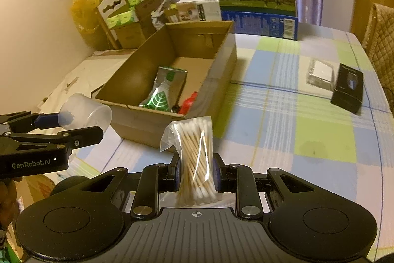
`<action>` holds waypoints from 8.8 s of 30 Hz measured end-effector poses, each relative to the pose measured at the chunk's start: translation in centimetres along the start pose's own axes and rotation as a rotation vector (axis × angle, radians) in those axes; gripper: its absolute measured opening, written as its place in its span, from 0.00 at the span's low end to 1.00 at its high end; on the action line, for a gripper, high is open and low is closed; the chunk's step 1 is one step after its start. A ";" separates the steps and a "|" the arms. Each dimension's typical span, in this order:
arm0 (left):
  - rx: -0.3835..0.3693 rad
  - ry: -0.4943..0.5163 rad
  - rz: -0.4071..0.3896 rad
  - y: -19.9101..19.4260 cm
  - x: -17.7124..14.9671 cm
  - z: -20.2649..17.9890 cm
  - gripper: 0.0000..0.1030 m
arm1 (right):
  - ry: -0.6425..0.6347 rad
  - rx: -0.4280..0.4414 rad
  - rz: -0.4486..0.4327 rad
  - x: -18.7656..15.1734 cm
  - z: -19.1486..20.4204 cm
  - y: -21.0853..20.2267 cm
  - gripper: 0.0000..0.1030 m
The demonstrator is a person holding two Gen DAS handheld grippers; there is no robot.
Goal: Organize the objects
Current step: 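Lower the clear container and cotton swab bag over the cardboard box, then open the left tool to drop the container while the right tool releases the swabs into the box, then move both tools away from the box toward the clear tray and black shaver box, then grasp the clear plastic tray with the left tool while the right tool grasps the black FLYCO box, then lift the clear tray and black FLYCO box and carry them over the cardboard box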
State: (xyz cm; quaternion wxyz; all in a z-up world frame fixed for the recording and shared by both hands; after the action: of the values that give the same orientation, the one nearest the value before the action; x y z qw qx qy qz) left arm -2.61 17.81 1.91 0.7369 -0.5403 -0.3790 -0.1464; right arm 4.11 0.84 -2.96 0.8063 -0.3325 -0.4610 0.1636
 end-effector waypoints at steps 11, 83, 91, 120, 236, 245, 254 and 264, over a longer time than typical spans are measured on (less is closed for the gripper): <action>0.044 -0.006 -0.016 1.4 2.2 2.5 0.66 | -0.031 0.054 -0.011 3.3 1.9 2.3 0.21; 0.024 0.017 0.030 12.5 7.1 5.5 0.81 | 0.142 0.100 -0.166 13.2 -2.2 10.1 0.72; 0.016 0.014 0.028 11.7 6.8 4.7 0.81 | 0.163 0.073 -0.141 11.2 -2.9 8.8 0.72; -0.131 0.061 -0.044 7.0 9.2 -9.9 0.97 | 0.384 -0.192 -0.252 2.8 -14.8 -6.5 0.72; -0.216 0.151 0.149 30.8 10.1 -32.2 0.62 | 0.200 -0.437 -0.058 5.0 -38.2 4.7 0.73; -0.216 0.110 0.136 25.1 9.4 -28.2 0.62 | 0.200 -0.444 -0.089 3.0 -33.7 1.1 0.73; -0.240 0.104 0.094 17.3 8.3 -25.4 0.62 | 0.219 -0.419 -0.136 1.1 -26.1 -4.1 0.73; -0.239 0.095 0.039 7.8 4.8 -20.8 0.62 | 0.184 -0.381 -0.156 -3.4 -17.1 -8.9 0.73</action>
State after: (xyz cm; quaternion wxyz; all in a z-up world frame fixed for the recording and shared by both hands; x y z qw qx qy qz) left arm 13.83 2.76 -2.69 0.6869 -0.6242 -0.3128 -0.2017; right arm 16.55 -14.14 -5.03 0.7778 -0.4556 -0.4325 -0.0205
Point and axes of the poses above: each gripper's, at about its wrist camera, not at the fingertips, and y roughly the way its jaws point, z to its left, x to its top, the point moved 5 cm from there along y, roughly the way its jaws point, and after that the axes turned 11 degrees about x, right-handed, at the moved point
